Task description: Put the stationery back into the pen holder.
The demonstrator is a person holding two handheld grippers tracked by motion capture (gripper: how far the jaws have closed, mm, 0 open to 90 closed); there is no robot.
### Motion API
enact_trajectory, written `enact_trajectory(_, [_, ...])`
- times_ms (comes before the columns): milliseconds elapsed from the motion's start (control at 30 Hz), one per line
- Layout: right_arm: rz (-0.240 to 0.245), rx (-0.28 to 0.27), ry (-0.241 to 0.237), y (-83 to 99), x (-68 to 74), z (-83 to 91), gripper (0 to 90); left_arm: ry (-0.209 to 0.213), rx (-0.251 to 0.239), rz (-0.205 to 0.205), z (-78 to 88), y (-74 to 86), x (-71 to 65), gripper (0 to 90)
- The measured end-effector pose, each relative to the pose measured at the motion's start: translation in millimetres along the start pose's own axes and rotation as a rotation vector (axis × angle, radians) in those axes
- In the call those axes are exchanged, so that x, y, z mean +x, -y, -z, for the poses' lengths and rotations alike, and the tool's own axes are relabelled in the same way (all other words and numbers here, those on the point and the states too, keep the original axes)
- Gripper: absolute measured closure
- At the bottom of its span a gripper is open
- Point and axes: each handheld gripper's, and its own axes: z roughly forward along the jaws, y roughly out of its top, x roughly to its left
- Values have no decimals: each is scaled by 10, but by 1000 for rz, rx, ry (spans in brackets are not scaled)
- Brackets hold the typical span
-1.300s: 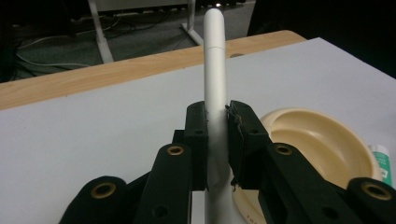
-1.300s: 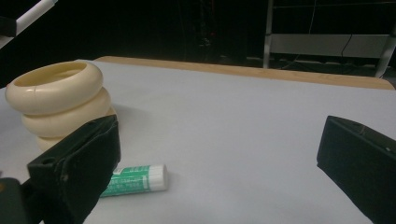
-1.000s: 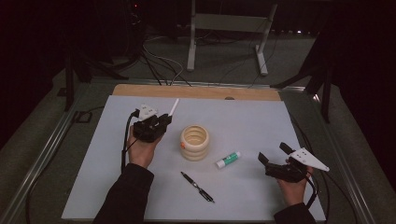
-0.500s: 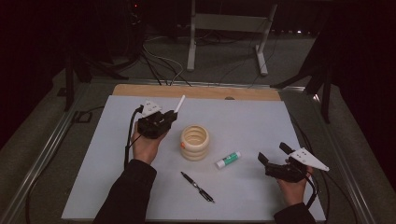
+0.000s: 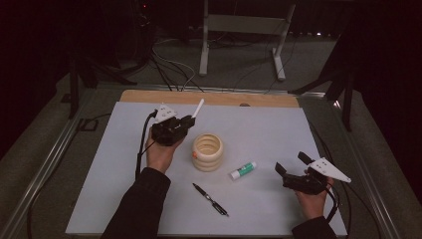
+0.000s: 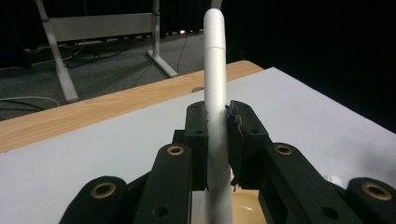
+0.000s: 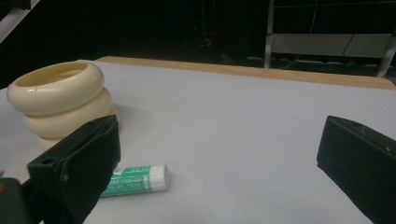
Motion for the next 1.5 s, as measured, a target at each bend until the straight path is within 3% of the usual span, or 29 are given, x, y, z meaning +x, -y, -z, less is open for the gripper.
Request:
enact_trajectory(1167, [-1,-3,-1,-4,-3,4,2,61,-7,-29,-316,27,-268,793])
enact_trajectory(1500, [-1,-4,1,-5,-5,6,2,72,0,-61,-411,95,-322,792])
